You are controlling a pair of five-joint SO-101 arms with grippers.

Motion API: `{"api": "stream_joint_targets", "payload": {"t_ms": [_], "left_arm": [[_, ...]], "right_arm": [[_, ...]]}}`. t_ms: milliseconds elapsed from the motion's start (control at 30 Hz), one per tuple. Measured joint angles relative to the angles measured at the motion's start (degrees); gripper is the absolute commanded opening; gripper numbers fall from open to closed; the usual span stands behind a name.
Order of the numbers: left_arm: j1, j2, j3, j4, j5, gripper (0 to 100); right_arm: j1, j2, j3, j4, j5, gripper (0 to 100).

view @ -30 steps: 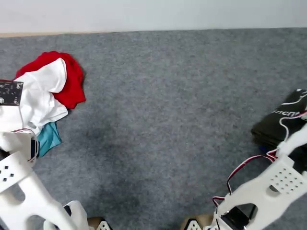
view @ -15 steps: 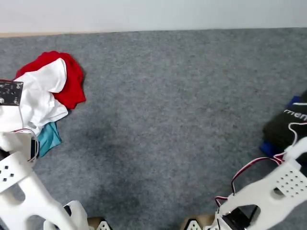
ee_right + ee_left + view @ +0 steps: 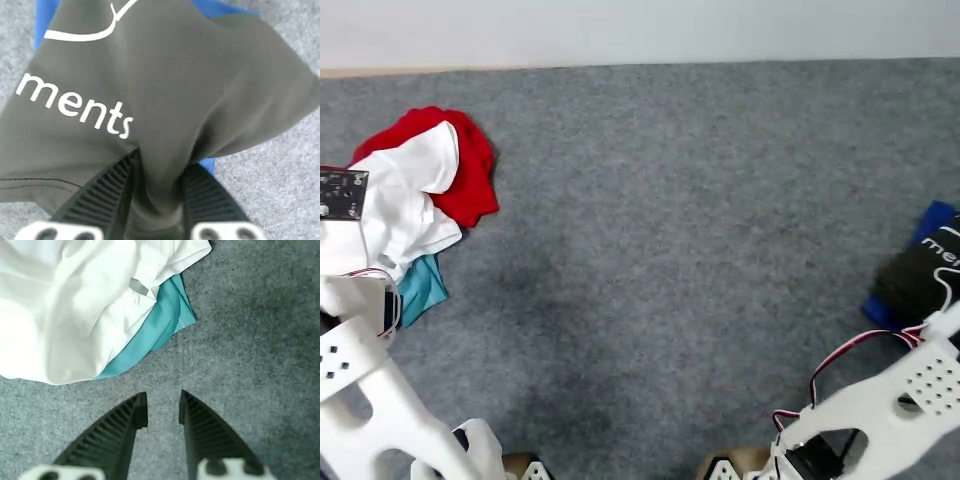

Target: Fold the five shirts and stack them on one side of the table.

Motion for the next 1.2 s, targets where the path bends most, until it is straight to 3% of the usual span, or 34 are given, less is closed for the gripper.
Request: {"api": "stream_joint_targets", "payload": {"t_ms": [400, 633, 900, 1200], "left_arm": [[0.0, 0.0, 0.0, 0.0, 0.0, 11], [0.0, 0.0, 0.0, 0.0, 0.0, 11], [0.0, 0.0, 0.18, 0.0, 0.0, 11], [0.53, 0.0, 0.18, 0.0, 0.0, 11]], "right_arm": [[-4.84, -8.09, 0.0, 11.34, -3.16, 24.7], [-5.89, -4.04, 0.0, 12.4, -3.43, 2.0], [-10.02, 8.7, 1.85, 12.4, -3.43, 1.7], [-12.66, 1.32, 1.93, 12.4, -3.43, 1.8]]}}
